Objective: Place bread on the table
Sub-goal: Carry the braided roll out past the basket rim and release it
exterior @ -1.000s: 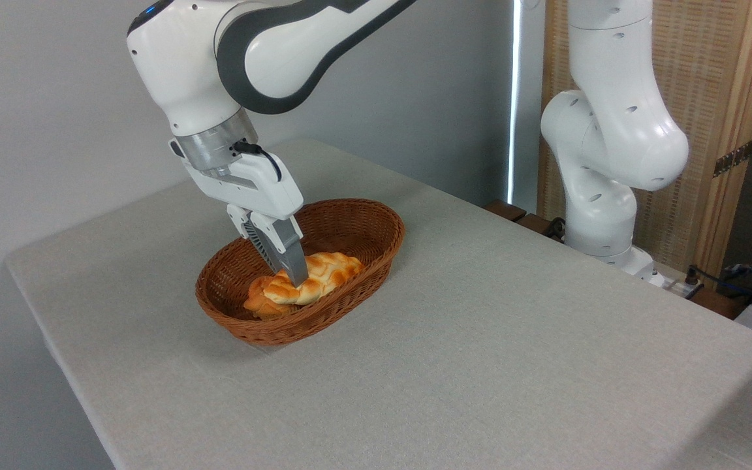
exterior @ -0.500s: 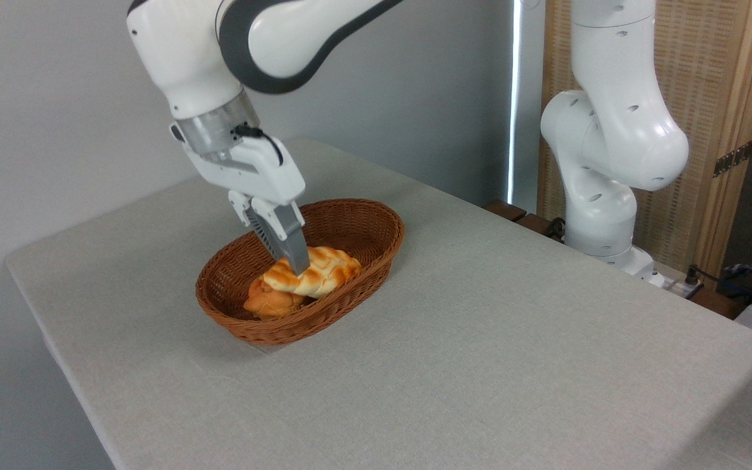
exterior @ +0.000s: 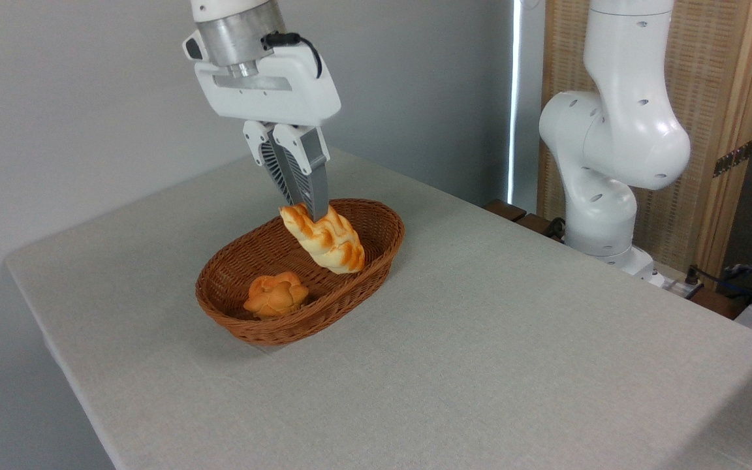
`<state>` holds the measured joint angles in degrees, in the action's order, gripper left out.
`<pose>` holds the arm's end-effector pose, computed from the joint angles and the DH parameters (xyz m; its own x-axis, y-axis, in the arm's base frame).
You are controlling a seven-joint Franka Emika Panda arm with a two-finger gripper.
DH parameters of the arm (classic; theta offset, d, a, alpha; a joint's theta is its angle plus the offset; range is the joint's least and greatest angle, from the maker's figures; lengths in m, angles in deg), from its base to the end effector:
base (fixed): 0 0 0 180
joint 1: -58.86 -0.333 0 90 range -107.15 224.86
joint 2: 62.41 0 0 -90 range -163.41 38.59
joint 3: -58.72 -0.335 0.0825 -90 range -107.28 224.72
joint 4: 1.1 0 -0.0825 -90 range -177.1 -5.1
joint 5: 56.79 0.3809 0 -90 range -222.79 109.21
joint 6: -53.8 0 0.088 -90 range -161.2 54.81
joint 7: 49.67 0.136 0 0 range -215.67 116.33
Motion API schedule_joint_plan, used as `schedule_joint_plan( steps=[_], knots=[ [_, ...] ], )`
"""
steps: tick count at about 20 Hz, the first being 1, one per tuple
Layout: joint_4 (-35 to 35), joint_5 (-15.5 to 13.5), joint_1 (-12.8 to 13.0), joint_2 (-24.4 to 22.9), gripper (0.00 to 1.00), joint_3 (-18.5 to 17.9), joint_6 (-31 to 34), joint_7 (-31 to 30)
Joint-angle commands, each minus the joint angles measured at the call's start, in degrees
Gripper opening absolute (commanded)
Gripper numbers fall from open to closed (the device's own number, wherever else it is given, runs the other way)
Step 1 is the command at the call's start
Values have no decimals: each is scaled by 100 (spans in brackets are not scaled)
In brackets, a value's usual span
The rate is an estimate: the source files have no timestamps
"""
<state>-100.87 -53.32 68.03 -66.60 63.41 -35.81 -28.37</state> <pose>0.5049 -0.1174 0.5740 0.8111 -0.5722 -0.1212 -0.5787 -0.8152 -0.0238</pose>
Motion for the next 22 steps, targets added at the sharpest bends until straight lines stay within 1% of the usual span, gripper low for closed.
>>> schedule_joint_plan(
  steps=[1, 3, 5, 7, 9, 10, 11, 15, 16, 17, 18, 19, 20, 21, 22],
  knots=[
    [141, -31, -3, 50, 23, -91, 190, 111],
    [150, -5, -12, 50, 23, -266, 190, 120],
    [150, 91, -20, 50, 23, -336, 181, 224],
    [141, 197, -20, 50, 23, -521, 207, 435],
    [150, 241, -29, 50, 23, -565, 339, 698],
    [185, 320, -38, 50, 23, -670, 374, 839],
    [264, 338, -38, 50, 23, -766, 409, 936],
    [300, 365, -47, 102, 26, -794, 410, 972],
    [282, 373, -56, 172, 26, -794, 410, 981],
    [282, 443, -64, 312, 26, -794, 410, 981],
    [291, 505, -64, 383, 30, -785, 418, 972],
    [291, 505, -56, 393, 35, -785, 410, 972],
    [291, 505, -64, 393, 37, -785, 410, 972],
    [291, 505, -56, 393, 49, -785, 410, 964],
    [282, 514, -64, 401, 79, -785, 410, 955]
  ],
)
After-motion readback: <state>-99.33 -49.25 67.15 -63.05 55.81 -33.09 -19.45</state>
